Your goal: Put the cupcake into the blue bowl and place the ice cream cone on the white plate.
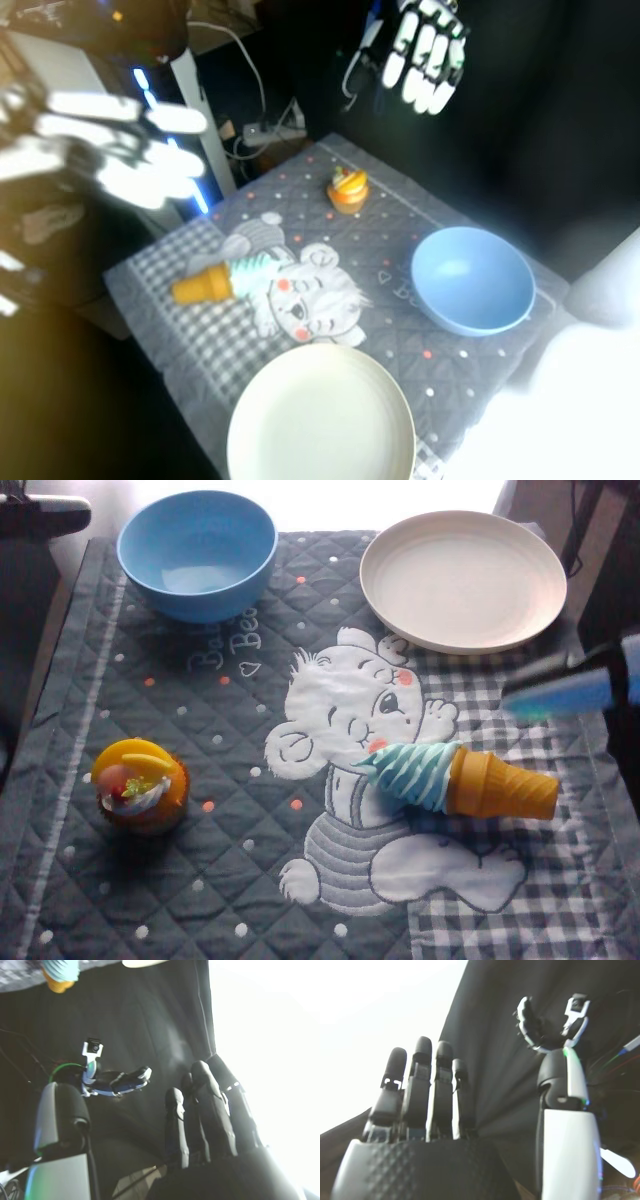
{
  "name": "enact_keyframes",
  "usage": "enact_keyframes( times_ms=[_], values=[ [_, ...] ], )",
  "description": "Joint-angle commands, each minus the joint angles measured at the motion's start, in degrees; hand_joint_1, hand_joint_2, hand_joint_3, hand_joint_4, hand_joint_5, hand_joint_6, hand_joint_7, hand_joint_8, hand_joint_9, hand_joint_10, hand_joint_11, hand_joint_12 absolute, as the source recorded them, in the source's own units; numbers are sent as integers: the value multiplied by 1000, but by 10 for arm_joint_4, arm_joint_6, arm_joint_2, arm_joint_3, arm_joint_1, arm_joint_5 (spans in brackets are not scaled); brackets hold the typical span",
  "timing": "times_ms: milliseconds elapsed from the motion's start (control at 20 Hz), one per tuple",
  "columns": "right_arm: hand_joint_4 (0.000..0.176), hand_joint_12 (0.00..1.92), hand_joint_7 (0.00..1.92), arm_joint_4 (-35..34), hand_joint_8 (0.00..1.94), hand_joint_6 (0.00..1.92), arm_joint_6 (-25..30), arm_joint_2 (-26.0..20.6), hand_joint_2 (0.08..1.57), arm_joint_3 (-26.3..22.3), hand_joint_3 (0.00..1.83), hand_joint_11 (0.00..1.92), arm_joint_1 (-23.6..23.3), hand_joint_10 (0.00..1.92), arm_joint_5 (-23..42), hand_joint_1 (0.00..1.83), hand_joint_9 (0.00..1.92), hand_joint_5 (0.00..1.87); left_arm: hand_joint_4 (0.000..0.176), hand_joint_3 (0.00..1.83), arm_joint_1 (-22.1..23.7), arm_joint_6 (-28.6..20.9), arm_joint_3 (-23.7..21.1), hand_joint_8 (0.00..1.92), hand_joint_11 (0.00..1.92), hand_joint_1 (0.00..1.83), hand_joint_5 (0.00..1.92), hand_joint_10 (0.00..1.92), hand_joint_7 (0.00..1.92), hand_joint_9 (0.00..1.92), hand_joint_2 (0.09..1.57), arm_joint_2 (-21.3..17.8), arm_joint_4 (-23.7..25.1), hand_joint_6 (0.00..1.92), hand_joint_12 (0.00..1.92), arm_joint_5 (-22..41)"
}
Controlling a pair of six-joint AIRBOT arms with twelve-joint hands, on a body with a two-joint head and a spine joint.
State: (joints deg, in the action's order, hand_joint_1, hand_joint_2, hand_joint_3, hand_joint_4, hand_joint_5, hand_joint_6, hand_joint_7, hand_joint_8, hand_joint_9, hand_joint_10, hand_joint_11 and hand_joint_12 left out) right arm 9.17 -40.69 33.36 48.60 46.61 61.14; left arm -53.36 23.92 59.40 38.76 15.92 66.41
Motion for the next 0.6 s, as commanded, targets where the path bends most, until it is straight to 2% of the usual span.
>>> enact_keyframes(
  times_ms=[0,50,100,150,200,250,300,350,400,450,500,550],
  values=[
    [81,410,208,-14,3,3,2,0,682,1,9,0,-10,19,51,631,162,36,0,8,8,-8,3,0,238,711,198,0,290,283,757,1,-24,0,53,52],
    [80,420,217,-11,2,2,5,1,694,1,5,0,-11,14,45,637,182,42,7,3,11,-12,4,4,254,706,185,8,300,306,751,3,-18,0,53,45],
    [100,420,226,-10,5,1,7,1,685,1,0,0,-11,13,41,655,189,40,1,1,13,-14,4,1,274,696,175,3,317,330,758,4,-15,0,37,40],
    [104,437,234,-7,4,0,9,2,682,1,0,0,-11,9,34,647,197,40,0,3,15,-17,5,5,288,684,182,6,331,345,765,5,-9,3,37,34],
    [107,473,243,-2,3,1,11,2,671,1,0,0,-12,9,18,630,211,43,17,6,18,-25,7,11,294,664,189,14,351,370,776,8,2,6,37,23],
    [102,479,249,3,5,1,15,4,670,3,0,0,-13,11,6,626,222,44,43,6,21,-30,9,1,233,689,158,2,324,328,778,10,9,0,9,14],
    [91,516,231,11,2,0,28,8,703,8,4,0,-14,3,-7,574,206,24,44,0,26,-40,13,1,243,773,146,1,319,321,755,15,21,0,13,0],
    [69,588,238,21,2,1,48,16,737,17,5,0,-16,3,-20,533,212,33,28,0,29,-48,16,0,265,795,151,0,302,315,757,20,30,3,22,-10],
    [43,668,261,29,5,2,68,25,759,26,5,0,-17,8,-33,491,239,45,25,0,33,-56,20,0,268,788,172,0,300,312,739,24,40,11,22,-21],
    [50,656,264,38,3,2,81,34,759,34,2,0,-20,5,-53,495,241,50,0,0,37,-67,24,0,288,771,182,0,288,312,748,29,52,12,30,-36],
    [50,575,244,43,2,1,82,38,736,37,0,0,-22,1,-65,513,234,26,0,1,40,-73,26,9,303,770,206,8,310,331,759,33,61,19,36,-49],
    [39,588,273,49,8,4,83,43,700,38,0,0,-23,6,-79,550,254,41,0,0,43,-78,28,6,326,773,239,8,338,359,762,37,69,10,50,-64]
  ],
)
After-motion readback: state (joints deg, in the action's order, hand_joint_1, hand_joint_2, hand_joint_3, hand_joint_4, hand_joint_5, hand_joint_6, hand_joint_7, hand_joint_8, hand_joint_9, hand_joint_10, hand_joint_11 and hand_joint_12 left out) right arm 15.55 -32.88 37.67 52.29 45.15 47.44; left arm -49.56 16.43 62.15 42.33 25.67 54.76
